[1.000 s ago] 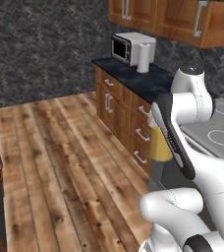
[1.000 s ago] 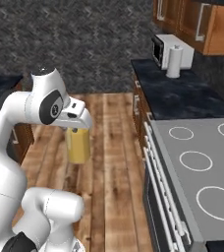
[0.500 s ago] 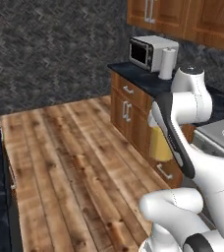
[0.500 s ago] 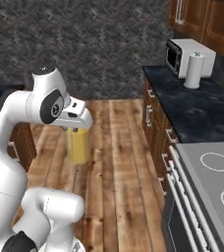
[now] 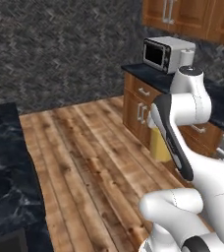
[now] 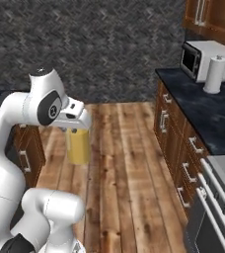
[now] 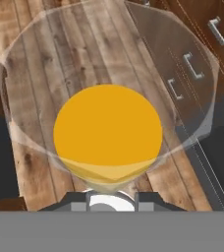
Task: There is a tray on the dining counter. Grab the cup, mug, and pitcher and place them on the tray. The pitcher may be placed next to the tray if it cannot fit the tray.
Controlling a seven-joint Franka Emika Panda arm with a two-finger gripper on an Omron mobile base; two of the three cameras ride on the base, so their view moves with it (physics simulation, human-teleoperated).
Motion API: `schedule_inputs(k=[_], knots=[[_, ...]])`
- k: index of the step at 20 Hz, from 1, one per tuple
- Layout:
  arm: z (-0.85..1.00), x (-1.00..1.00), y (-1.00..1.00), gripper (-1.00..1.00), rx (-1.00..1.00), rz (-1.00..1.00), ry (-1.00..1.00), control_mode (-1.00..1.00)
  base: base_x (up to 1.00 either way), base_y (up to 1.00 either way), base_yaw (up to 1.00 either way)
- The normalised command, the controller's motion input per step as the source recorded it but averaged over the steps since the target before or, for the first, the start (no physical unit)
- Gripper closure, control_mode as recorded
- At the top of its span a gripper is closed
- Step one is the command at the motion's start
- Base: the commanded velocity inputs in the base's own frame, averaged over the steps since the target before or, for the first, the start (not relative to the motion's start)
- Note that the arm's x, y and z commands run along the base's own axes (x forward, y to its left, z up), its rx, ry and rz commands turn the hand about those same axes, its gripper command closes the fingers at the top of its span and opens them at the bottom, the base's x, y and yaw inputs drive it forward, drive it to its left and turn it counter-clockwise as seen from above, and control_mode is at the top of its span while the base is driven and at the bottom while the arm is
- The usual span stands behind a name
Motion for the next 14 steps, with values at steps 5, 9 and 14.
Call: schedule_inputs(k=[5,9,14], knots=[[0.00,0.00,0.00,1.00,0.00,0.00,0.00,1.00,0.88,-0.07,-0.01],[0.00,0.00,0.00,1.00,0.00,0.00,0.00,1.00,0.91,-0.04,0.00],[0.00,0.00,0.00,1.00,0.00,0.00,0.00,1.00,0.97,-0.09,0.00]])
